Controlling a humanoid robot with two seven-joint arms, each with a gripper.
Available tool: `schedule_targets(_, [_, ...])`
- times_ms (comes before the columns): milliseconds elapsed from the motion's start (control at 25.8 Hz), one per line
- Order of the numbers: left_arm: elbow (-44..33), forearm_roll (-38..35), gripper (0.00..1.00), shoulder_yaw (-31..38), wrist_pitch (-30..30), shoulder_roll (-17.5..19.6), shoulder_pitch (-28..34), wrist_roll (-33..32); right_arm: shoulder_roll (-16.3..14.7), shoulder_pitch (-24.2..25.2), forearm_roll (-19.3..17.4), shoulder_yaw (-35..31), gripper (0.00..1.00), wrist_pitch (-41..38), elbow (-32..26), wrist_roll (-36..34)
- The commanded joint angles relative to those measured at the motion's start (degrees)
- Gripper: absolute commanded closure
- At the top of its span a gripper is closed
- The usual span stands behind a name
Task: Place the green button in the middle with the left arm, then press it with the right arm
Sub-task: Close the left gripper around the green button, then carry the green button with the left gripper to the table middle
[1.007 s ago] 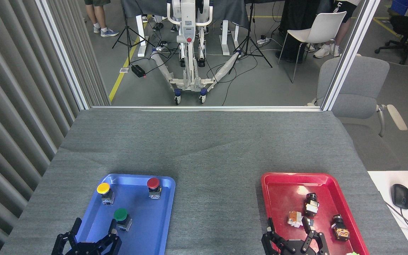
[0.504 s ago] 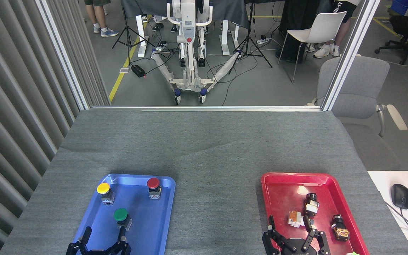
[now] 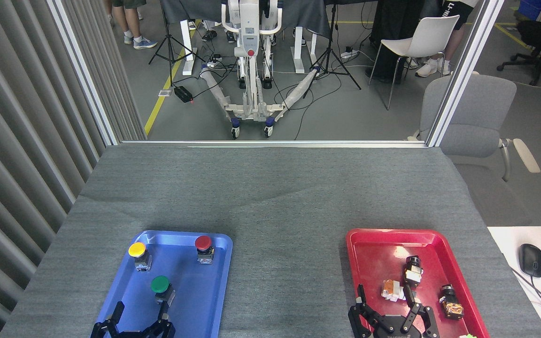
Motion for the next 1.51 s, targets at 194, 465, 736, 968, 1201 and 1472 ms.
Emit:
schedule_targets(194, [5.09,-0.04,0.01,-0.27,-2.62,0.44,-2.68,-0.6,0.3,-1.66,0.18,-0.05,0.0,0.21,-0.22,-0.07])
schedule_targets(465, [7.9,-0.13,0.01,-0.88,-3.59,0.97,-4.62,-0.6,0.3,-1.22,0.27,-0.75,0.0,0.29,-0.13,-0.16])
schedule_targets(736, [11.77,-0.13,0.02,-1.06,-5.61,1.93,-6.99,-0.6,0.04,-1.57,0.18,-0.66,0.0,0.38,-0.04,-0.25])
schedule_targets(968, [12.47,-0.22,0.02,-1.14,-5.7,2.46,-8.48,-0.6,0.21,-0.96,-0.09,-0.31,0.0,0.21,-0.04,-0.6])
schedule_targets(1201, [13.97,-0.22,0.02,-2.73,-5.7,3.43,-10.16,-0.6,0.3,-1.22,-0.97,-0.48,0.0,0.12,-0.04,-0.69])
schedule_targets(1472, [15.55,-0.22,0.03,-3.43,-5.79,3.87,-11.56,-4.11,0.3,-1.05,-0.79,-0.92,0.0,-0.32,-0.13,-0.6])
